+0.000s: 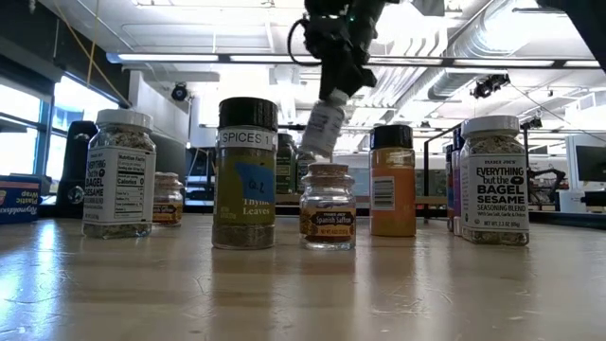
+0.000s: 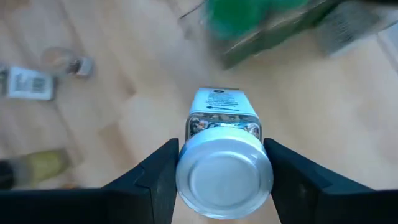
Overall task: Shelf spices
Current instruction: Put the top white seasoning bottle on the shelf aligned with the other white seasoning bottle
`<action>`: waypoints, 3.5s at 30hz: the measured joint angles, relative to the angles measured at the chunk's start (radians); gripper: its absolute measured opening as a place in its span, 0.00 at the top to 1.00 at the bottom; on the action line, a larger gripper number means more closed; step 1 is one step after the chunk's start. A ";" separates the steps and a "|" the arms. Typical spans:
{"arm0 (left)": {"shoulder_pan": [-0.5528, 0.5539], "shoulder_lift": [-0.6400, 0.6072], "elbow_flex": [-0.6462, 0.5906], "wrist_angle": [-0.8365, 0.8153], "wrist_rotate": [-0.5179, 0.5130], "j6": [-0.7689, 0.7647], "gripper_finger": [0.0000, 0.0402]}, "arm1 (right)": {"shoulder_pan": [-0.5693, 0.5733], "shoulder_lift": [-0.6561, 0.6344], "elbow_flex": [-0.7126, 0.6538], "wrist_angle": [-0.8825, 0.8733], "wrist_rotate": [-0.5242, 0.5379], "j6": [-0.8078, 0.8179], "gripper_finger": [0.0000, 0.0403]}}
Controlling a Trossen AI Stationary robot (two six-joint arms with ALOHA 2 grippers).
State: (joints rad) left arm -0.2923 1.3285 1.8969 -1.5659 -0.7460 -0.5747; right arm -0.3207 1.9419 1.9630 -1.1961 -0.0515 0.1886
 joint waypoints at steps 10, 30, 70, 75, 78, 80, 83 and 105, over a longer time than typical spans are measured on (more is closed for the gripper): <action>0.001 0.000 0.000 0.000 -0.049 0.002 0.89 | -0.141 0.120 0.069 0.002 -0.003 -0.217 0.53; 0.044 0.000 0.000 0.005 -0.050 -0.001 0.89 | -0.144 0.181 0.078 0.140 0.071 -0.347 0.45; 0.044 0.000 0.000 0.019 -0.044 -0.019 0.89 | -0.153 0.177 0.106 -0.098 -0.059 -0.511 0.63; 0.044 0.000 0.000 0.020 -0.044 -0.027 0.89 | -0.158 0.179 -0.023 0.062 0.020 -0.476 0.81; 0.044 0.000 0.000 0.025 -0.043 -0.029 0.89 | -0.168 0.179 -0.057 0.140 0.069 -0.451 0.88; 0.044 0.000 0.000 0.026 -0.042 -0.041 0.89 | -0.178 0.179 -0.069 0.174 0.083 -0.450 0.92; 0.044 0.000 0.000 0.026 -0.042 -0.053 0.89 | -0.192 0.179 -0.083 0.216 0.087 -0.451 0.95; 0.044 0.000 0.000 0.069 -0.042 -0.062 0.89 | -0.215 0.131 -0.092 0.206 0.173 -0.398 0.97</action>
State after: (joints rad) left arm -0.2481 1.3286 1.8965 -1.4974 -0.7876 -0.6369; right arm -0.5353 2.0729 1.8707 -0.9898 0.1219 -0.2098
